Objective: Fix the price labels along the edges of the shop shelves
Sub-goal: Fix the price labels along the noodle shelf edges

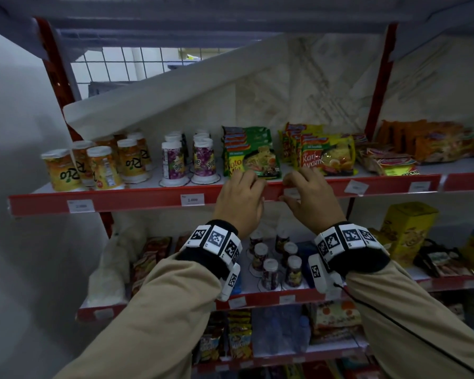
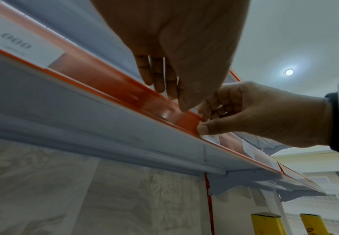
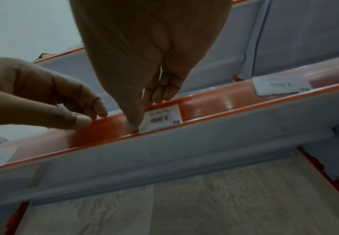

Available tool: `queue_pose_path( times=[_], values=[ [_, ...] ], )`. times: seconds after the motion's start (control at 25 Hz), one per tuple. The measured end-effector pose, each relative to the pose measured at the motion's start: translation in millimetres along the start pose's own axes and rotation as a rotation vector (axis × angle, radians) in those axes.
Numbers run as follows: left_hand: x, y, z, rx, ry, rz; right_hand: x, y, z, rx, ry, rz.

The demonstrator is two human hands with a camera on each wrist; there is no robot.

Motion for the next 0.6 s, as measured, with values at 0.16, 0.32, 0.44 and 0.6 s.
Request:
queue_pose_path(
  times=[0.16,0.32,0.44,0.6],
  values=[
    [1,-2,3,-0.029,0.025,0.009,1,-5,2,-0.004,0.016,-0.05],
    [1,0,2,-0.059,0.064,0.055,4,-10,0,-0.066,0.059,-0.109],
    [0,1,3,-0.054,0.071,0.073,1,-7,1,-0.095,0.092,-0.116],
    [-2,1,5,-0.029,0.089,0.086,0,-9,0,-0.148,0.115,-0.162]
  ],
)
Point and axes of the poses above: each hand's wrist, its own x-axis towards the middle knuckle, its own y-axis out of the back of the hand, z = x × y, the point moved 9 cm from there along x, towards the middle knuckle, and after that the axes turned 15 degrees about z, right-handed, at the moved point
